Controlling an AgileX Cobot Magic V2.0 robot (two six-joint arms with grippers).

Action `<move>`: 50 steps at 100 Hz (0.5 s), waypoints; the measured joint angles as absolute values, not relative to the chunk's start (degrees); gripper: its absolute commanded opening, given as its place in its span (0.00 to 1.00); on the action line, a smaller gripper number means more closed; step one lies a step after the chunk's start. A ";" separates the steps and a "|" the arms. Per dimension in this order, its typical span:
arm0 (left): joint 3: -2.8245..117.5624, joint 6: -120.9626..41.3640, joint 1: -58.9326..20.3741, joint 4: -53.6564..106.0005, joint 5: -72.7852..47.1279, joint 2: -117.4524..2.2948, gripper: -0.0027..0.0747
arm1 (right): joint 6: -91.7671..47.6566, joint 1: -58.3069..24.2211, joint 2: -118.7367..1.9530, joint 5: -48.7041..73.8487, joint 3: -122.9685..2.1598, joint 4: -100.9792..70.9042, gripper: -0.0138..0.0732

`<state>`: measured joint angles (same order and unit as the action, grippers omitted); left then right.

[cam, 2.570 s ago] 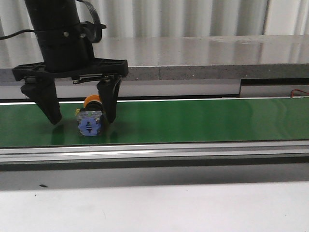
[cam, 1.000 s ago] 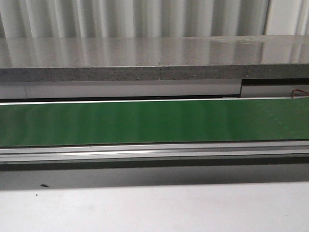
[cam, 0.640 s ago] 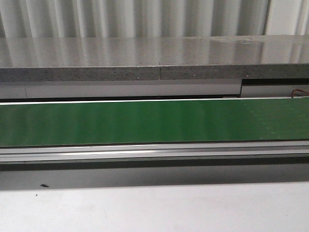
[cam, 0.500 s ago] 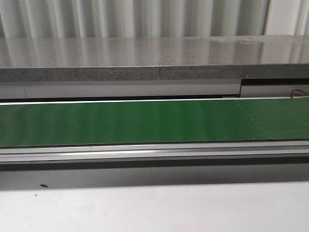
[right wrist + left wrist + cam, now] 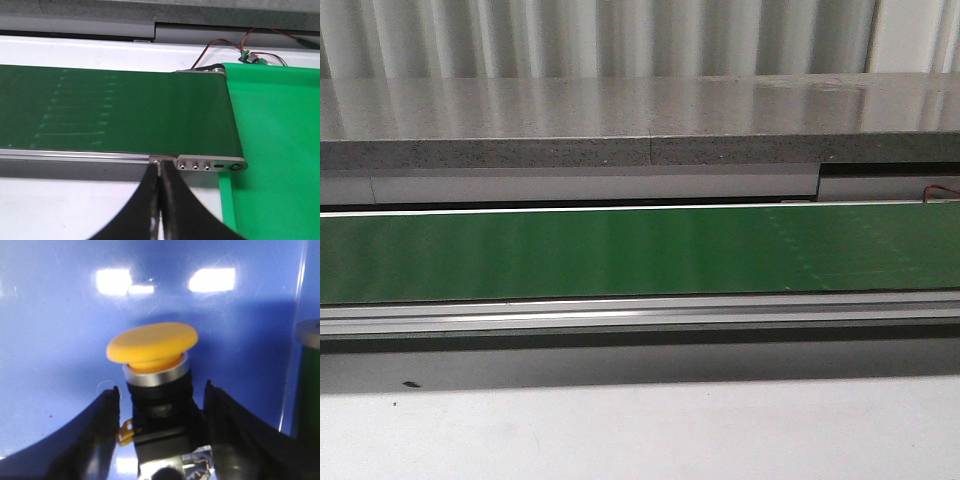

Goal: Move button from right to left
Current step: 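Lower the button into the blue tray and open the left gripper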

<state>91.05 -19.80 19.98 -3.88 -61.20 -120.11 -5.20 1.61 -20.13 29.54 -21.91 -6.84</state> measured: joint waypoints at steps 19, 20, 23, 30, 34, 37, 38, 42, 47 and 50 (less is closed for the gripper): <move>91.05 -19.80 19.98 -3.88 -60.23 -120.11 0.62 | -5.20 1.61 -20.13 29.54 -21.91 -6.84 0.10; 91.05 -19.80 19.98 -3.88 -60.25 -120.11 0.62 | -5.20 1.61 -20.13 29.54 -21.91 -6.84 0.10; 91.05 -19.80 19.98 -3.88 -59.98 -119.84 0.61 | -5.20 1.61 -20.13 29.54 -21.91 -6.84 0.10; 91.05 -19.80 19.98 -3.88 -59.51 -118.98 0.53 | -5.20 1.61 -20.13 29.54 -21.91 -6.84 0.10; 91.05 -19.28 19.98 -3.64 -59.08 -118.12 0.47 | -5.20 1.61 -20.13 29.54 -21.91 -6.84 0.10; 91.05 -18.63 19.98 -3.31 -58.64 -117.37 0.42 | -5.20 1.61 -20.13 29.54 -21.91 -6.84 0.10; 91.05 -18.49 19.98 -3.14 -58.40 -116.99 0.39 | -5.20 1.61 -20.13 29.54 -21.91 -6.84 0.10; 91.05 -17.33 19.98 -2.41 -57.79 -115.93 0.33 | -5.20 1.61 -20.13 29.54 -21.91 -6.84 0.10; 91.05 -15.80 19.98 -1.29 -56.76 -114.10 0.26 | -5.20 1.61 -20.13 29.54 -21.91 -6.84 0.10; 91.05 -15.00 19.98 -0.63 -56.39 -113.16 0.21 | -5.20 1.61 -20.13 29.54 -21.91 -6.84 0.10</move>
<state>91.05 -15.00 19.98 -0.63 -56.39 -113.16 -5.20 1.61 -20.13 29.54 -21.91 -6.84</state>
